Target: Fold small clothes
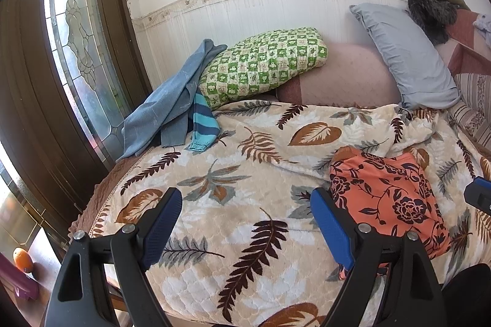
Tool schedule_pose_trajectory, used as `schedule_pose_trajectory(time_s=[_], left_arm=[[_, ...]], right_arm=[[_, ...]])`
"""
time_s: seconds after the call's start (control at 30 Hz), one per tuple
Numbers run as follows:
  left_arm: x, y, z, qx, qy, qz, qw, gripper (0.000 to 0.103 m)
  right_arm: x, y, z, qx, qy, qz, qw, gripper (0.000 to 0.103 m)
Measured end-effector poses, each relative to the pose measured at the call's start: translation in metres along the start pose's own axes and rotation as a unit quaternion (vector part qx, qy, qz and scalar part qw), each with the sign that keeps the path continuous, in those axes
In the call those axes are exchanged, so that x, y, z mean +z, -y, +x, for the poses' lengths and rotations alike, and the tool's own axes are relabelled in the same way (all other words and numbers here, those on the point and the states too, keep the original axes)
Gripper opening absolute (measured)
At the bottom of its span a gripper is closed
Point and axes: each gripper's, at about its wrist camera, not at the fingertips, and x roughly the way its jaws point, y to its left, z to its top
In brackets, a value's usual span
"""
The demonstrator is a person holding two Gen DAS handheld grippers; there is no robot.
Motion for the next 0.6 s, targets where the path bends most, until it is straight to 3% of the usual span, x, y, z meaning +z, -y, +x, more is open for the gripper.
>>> schedule_pose_trajectory(time_s=[0.6], left_arm=[[-0.005,0.013,0.022,0.004,-0.021,0.015,0.9996,0.086]], right_arm=[[-0.005,0.017,0.021,0.003,-0.016,0.020,1.000,0.052]])
